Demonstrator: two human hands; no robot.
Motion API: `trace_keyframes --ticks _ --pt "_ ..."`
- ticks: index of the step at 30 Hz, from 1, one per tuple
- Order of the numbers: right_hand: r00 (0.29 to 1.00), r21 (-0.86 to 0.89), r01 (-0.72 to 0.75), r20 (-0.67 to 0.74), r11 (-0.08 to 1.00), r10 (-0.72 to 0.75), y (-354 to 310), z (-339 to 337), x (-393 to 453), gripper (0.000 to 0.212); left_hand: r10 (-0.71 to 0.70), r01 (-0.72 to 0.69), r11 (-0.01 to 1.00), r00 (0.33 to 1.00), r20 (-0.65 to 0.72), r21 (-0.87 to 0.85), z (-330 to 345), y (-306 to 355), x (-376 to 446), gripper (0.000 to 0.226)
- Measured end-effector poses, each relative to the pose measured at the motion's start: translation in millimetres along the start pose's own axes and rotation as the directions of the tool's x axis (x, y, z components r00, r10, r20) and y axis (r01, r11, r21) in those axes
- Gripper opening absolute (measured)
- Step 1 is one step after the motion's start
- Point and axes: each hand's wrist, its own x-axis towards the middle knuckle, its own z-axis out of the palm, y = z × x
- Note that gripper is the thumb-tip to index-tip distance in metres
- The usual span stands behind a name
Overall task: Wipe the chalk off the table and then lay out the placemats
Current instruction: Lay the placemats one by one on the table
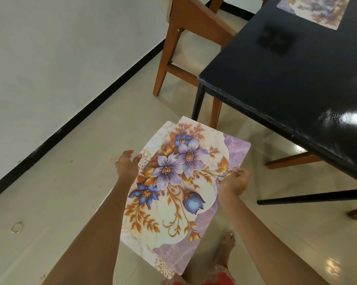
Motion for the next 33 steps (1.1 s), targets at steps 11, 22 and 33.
trace_keyframes --ticks 11,22,33 --pt "0.99 0.211 0.127 0.037 0.969 -0.137 -47.9 -26.6 -9.5 0.014 0.037 -0.017 0.97 0.996 0.08 -0.242 -24.5 56.1 -22.9 0.042" --pt "0.992 0.432 0.13 -0.054 0.893 -0.118 -176.5 -81.5 59.0 0.012 0.307 -0.216 0.93 0.901 0.306 -0.299 -26.9 157.9 -56.4 0.013" --pt "0.905 0.415 0.07 0.357 0.907 -0.233 -267.3 -110.2 161.2 0.005 0.421 -0.363 0.886 0.89 0.173 -0.288 55.0 316.8 -55.1 0.019"
